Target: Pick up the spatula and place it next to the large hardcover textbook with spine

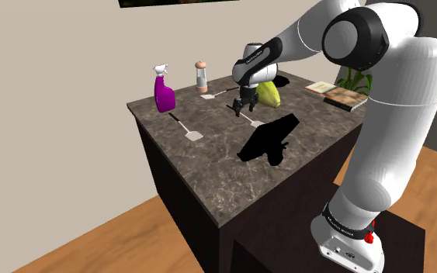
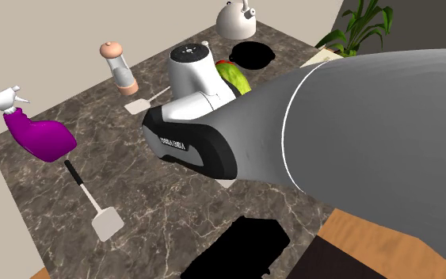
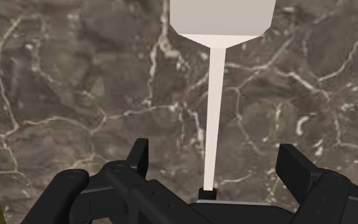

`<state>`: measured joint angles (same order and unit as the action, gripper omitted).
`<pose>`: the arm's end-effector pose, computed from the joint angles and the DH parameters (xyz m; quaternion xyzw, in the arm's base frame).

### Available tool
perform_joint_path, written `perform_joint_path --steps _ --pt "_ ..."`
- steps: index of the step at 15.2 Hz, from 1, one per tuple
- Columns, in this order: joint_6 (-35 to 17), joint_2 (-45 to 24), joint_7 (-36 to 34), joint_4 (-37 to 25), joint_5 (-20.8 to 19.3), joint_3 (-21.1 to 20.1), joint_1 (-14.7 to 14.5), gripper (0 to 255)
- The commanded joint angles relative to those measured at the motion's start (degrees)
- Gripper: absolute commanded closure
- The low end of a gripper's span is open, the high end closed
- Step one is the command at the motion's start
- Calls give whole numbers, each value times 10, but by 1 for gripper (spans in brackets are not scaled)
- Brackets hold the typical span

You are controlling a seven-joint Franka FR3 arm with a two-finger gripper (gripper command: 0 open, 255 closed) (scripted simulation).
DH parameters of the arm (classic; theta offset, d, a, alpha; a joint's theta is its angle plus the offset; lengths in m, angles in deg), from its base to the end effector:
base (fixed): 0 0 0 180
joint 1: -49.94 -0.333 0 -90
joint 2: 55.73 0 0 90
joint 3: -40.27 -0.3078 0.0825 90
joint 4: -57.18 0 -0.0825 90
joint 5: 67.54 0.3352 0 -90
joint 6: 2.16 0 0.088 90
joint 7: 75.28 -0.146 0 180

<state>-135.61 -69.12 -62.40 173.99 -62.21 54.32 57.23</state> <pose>0.5216 -0.1960 0.3229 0.9944 -0.1004 0.0331 0.0031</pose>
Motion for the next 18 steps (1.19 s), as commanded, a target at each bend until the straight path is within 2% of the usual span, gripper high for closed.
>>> perform_joint_path --steps 1,2,11,18 --pt "0 0 0 0 0 0 0 0" --pt "0 0 0 0 0 0 0 255" --pt "0 0 0 0 0 0 0 255" --pt "48 28 -8 -20 -11 3 -3 255"
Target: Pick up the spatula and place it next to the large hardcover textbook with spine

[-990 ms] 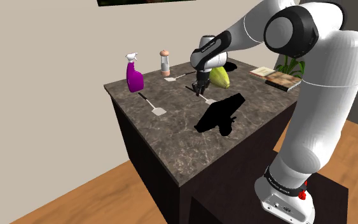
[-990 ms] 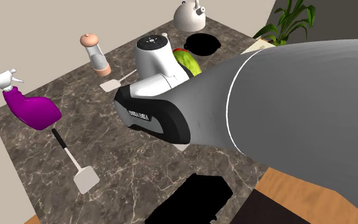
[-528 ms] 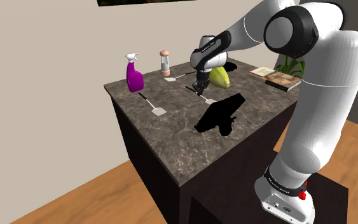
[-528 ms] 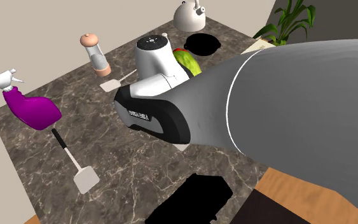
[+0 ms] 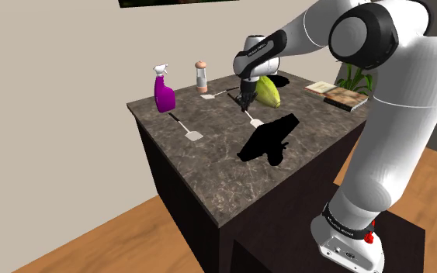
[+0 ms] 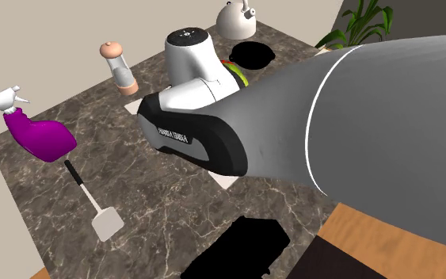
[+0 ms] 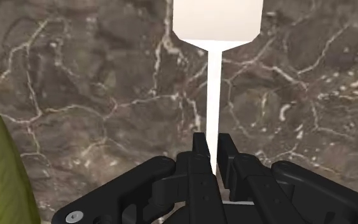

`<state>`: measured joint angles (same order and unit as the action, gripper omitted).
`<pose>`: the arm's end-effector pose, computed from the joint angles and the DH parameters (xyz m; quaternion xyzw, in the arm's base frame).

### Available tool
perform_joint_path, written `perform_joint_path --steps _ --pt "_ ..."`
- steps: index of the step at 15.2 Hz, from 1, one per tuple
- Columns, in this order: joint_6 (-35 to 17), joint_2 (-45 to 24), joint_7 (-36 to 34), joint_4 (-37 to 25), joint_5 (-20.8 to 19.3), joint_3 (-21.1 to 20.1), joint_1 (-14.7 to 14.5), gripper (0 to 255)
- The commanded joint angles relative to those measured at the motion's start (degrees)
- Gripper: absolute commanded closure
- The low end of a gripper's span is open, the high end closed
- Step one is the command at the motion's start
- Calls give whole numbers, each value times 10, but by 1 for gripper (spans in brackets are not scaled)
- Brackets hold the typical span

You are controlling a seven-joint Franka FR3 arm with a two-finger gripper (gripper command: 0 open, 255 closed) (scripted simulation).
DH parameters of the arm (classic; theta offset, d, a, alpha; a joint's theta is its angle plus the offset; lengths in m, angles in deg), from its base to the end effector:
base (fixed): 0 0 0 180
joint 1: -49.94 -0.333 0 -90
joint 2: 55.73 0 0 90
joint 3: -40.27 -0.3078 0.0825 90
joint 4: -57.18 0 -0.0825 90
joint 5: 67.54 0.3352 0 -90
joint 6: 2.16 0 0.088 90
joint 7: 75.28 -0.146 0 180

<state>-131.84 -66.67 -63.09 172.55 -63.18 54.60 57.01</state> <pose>0.5193 -0.1954 0.3501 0.9944 -0.1005 0.0333 0.0031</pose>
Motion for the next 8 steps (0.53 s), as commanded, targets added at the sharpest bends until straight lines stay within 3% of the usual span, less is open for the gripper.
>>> perform_joint_path --steps 1,8 --pt "17 8 -2 -9 -3 1 -1 255" --pt "66 30 -9 -37 -12 2 -2 255"
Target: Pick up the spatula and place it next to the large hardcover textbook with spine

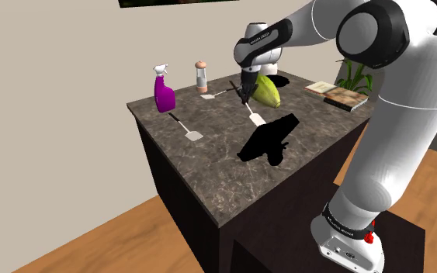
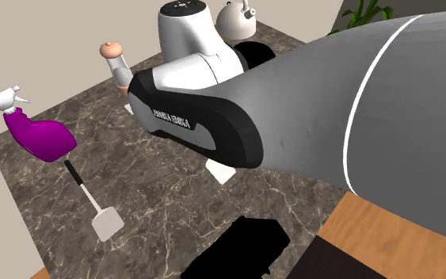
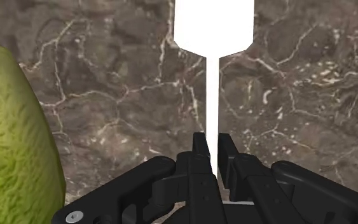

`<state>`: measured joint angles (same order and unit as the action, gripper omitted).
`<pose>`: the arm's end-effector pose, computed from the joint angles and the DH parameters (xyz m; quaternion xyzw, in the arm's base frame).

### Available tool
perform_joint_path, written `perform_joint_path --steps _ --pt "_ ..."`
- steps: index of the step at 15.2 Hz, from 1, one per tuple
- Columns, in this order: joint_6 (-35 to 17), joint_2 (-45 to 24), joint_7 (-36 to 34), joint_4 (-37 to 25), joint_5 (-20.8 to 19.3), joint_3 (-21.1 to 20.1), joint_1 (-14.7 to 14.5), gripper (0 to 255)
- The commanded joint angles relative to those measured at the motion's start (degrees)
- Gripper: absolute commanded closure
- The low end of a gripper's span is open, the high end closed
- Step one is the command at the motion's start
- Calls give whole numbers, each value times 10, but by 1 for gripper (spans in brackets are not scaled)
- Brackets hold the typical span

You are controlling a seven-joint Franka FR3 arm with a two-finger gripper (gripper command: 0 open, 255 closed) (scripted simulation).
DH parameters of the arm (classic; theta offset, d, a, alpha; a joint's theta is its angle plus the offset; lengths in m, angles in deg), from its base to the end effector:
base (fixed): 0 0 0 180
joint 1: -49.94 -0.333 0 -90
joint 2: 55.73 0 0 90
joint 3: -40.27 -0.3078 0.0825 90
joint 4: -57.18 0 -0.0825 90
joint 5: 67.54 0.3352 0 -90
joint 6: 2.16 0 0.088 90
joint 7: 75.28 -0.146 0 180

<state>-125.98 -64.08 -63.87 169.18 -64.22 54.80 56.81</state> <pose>0.5184 -0.1949 0.3894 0.9944 -0.1004 0.0333 0.0031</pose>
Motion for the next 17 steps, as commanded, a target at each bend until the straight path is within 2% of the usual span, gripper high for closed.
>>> perform_joint_path --steps 1,5,17 --pt "15 7 -1 -8 -3 1 0 255" --pt "38 15 -4 -23 -6 1 -1 255" --pt "25 82 144 57 -13 72 77 255"
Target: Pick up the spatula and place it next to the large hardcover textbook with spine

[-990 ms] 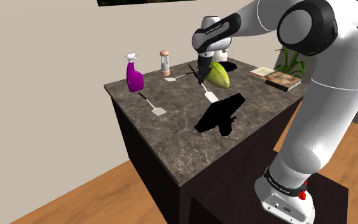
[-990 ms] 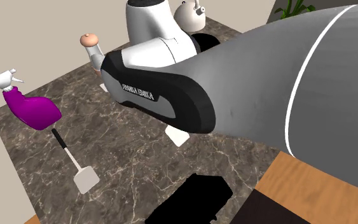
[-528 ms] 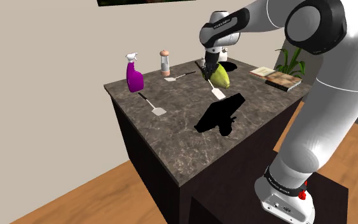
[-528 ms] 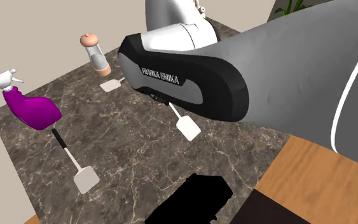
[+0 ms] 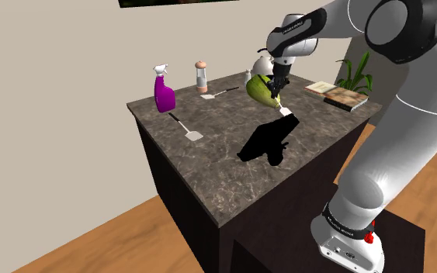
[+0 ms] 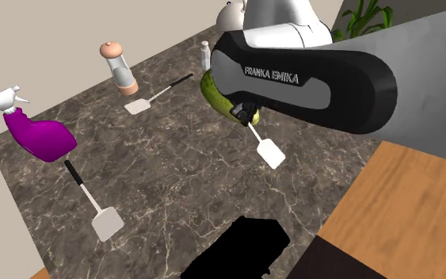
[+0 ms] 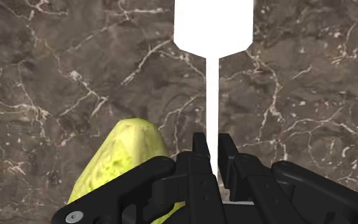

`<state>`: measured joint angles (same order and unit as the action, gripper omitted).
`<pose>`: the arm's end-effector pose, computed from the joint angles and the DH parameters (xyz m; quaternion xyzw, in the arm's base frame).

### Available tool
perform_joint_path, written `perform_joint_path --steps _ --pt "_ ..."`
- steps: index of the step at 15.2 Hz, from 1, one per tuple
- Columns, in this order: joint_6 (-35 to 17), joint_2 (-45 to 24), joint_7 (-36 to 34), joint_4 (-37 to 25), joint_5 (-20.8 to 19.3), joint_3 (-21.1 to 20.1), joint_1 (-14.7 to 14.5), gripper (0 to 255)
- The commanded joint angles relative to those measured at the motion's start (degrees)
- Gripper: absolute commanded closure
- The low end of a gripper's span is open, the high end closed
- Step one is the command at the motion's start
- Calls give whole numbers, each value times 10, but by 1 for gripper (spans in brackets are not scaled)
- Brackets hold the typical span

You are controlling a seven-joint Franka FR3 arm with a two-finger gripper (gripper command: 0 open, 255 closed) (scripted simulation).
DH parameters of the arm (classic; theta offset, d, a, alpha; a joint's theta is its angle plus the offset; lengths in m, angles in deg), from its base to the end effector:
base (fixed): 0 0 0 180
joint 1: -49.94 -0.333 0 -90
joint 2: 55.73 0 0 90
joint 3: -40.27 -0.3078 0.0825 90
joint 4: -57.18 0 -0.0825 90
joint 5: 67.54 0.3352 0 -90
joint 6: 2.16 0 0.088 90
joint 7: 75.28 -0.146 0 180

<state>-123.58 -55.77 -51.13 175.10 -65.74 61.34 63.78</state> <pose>0.4230 -0.2922 0.4161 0.9943 -0.1014 0.0329 0.0031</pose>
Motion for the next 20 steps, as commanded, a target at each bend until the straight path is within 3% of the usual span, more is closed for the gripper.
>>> perform_joint_path --steps 1,12,20 --pt "1 1 30 1 2 14 14 255" --pt "13 -17 201 -20 22 95 95 255" --pt "-45 -44 216 15 42 94 98 255"
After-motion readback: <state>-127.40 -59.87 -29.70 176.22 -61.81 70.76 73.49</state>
